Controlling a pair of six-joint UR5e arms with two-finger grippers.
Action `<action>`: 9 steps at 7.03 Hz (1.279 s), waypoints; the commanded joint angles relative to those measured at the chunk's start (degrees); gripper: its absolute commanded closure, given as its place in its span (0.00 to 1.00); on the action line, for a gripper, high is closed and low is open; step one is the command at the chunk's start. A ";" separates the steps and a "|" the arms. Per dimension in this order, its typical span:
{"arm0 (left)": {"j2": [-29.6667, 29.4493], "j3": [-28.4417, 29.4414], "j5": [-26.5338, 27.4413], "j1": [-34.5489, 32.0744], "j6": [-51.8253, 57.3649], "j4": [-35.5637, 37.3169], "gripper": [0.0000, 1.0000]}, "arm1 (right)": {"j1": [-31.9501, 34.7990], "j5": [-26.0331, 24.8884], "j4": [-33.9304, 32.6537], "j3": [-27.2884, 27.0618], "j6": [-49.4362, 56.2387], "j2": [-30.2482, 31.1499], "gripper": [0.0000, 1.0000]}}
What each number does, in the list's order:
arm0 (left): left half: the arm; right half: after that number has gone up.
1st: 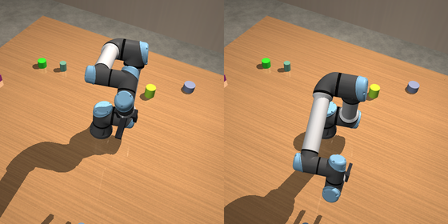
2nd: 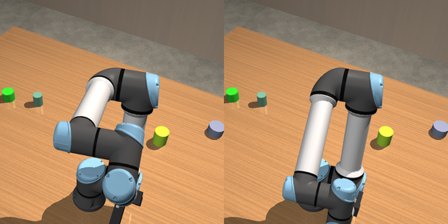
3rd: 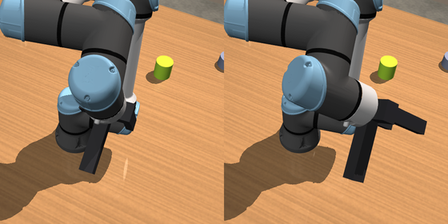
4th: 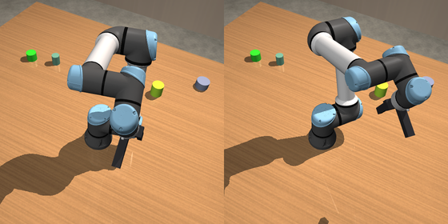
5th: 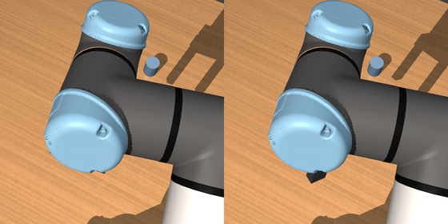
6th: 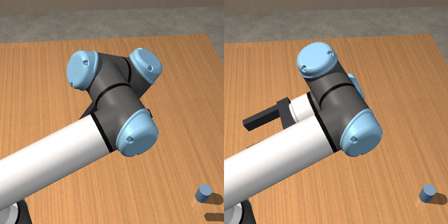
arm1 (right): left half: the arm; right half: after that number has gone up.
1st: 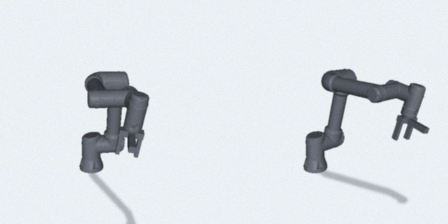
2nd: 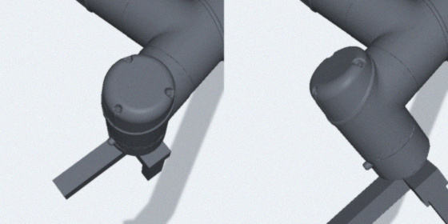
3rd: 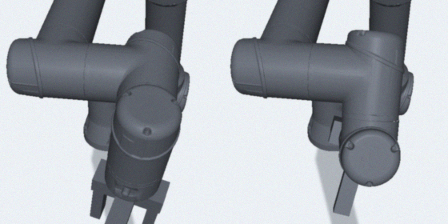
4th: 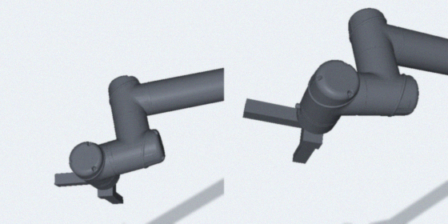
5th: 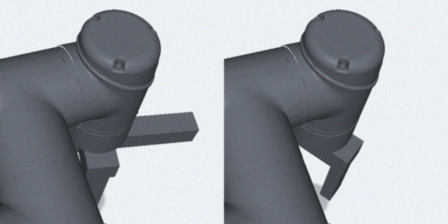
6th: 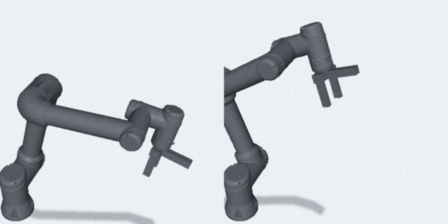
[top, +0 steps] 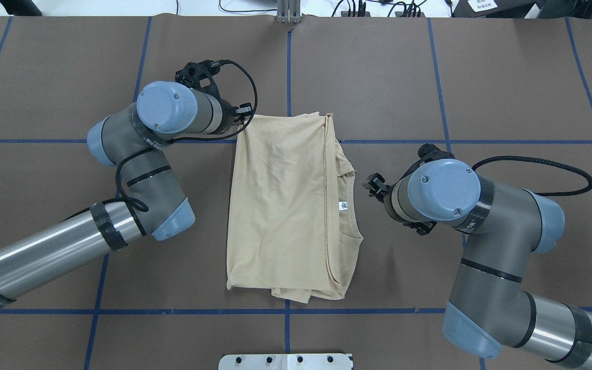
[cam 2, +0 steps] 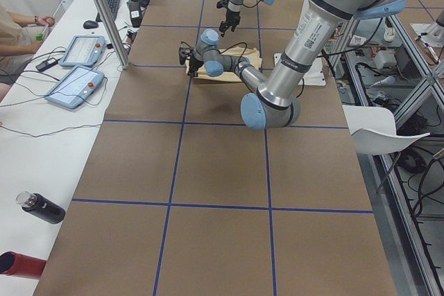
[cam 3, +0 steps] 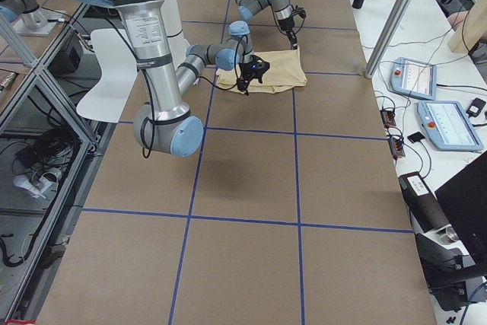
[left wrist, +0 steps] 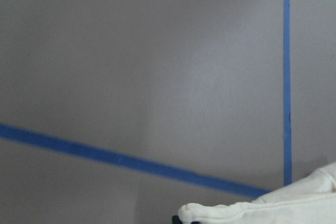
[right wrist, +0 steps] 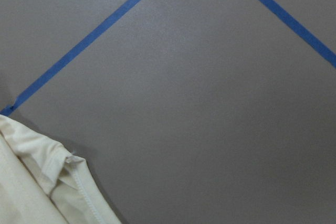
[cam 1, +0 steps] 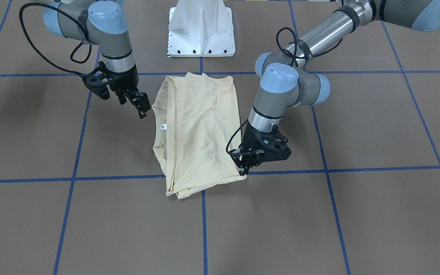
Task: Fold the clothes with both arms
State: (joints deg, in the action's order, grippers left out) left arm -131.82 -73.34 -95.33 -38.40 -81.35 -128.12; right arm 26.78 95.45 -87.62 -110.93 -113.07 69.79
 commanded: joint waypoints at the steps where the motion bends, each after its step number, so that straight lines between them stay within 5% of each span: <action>1: -1.95 3.39 -0.64 -2.82 4.88 -2.40 0.17 | -3.98 -0.26 0.17 -0.08 -7.37 -3.06 0.00; 2: -0.38 -0.71 -1.52 -3.34 4.88 -1.79 0.17 | -6.45 -0.70 0.17 -0.51 -13.00 -3.60 0.00; 4: 7.86 -11.16 -7.58 -5.18 5.06 -1.52 0.17 | -16.01 -11.10 4.10 0.27 -26.27 -2.65 0.00; 9: 9.22 -13.93 -7.51 -5.19 4.53 0.33 0.17 | -16.94 -11.87 4.39 4.48 -35.19 -6.23 0.03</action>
State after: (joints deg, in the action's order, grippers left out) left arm -122.65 -87.06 -102.83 -43.59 -76.74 -128.01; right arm 9.53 83.66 -83.31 -108.15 -146.77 64.80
